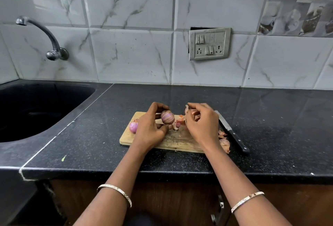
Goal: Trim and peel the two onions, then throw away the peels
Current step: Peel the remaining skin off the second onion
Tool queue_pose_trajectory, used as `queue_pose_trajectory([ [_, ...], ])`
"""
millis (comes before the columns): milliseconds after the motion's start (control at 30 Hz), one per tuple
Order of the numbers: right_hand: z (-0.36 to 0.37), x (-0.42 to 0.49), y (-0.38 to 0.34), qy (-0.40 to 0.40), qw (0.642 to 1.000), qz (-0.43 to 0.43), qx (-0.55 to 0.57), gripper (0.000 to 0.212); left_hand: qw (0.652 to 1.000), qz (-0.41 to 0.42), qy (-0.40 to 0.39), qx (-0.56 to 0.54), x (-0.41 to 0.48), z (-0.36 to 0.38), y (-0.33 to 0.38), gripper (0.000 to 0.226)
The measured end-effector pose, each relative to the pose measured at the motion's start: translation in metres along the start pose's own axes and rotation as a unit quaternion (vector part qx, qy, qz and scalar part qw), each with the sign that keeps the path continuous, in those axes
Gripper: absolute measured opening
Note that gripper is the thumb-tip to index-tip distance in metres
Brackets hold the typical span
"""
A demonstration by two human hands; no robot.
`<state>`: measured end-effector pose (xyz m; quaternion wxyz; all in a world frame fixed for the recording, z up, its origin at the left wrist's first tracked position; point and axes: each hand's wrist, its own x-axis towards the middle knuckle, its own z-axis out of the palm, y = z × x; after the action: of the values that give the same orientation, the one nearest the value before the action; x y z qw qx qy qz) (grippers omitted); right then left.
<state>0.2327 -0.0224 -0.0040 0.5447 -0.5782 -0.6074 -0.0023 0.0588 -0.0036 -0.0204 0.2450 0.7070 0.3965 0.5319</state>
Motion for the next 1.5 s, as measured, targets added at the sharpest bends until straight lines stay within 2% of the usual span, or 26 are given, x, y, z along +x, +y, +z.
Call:
queue_pose_trajectory([
  [167,0.002,-0.002,-0.006,-0.097,0.990,-0.098,0.041,0.030,1.000,0.011,0.000,0.012,0.001,-0.001,0.000,0.051],
  [300,0.001,-0.003,-0.007,-0.135,0.985,-0.092,0.059,0.024,0.999,0.036,-0.007,0.027,0.000,-0.002,0.000,0.042],
  [500,0.005,-0.001,0.001,-0.140,0.981,-0.030,0.129,0.021,0.999,0.012,-0.018,-0.029,-0.002,-0.001,0.003,0.047],
  [667,0.008,-0.001,0.005,-0.135,0.977,-0.003,0.167,0.016,1.000,-0.011,-0.007,-0.023,0.000,0.001,0.000,0.052],
  [967,0.006,-0.002,0.004,-0.118,0.981,0.006,0.153,0.013,1.000,0.005,-0.012,0.014,0.002,-0.001,-0.002,0.050],
  [1233,0.007,-0.001,0.004,-0.120,0.984,-0.052,0.121,0.022,0.997,0.040,0.003,0.066,0.001,-0.002,-0.003,0.045],
  [1500,0.006,-0.002,0.003,-0.126,0.982,-0.008,0.138,0.010,0.997,0.039,-0.002,0.069,0.001,-0.002,-0.002,0.048],
])
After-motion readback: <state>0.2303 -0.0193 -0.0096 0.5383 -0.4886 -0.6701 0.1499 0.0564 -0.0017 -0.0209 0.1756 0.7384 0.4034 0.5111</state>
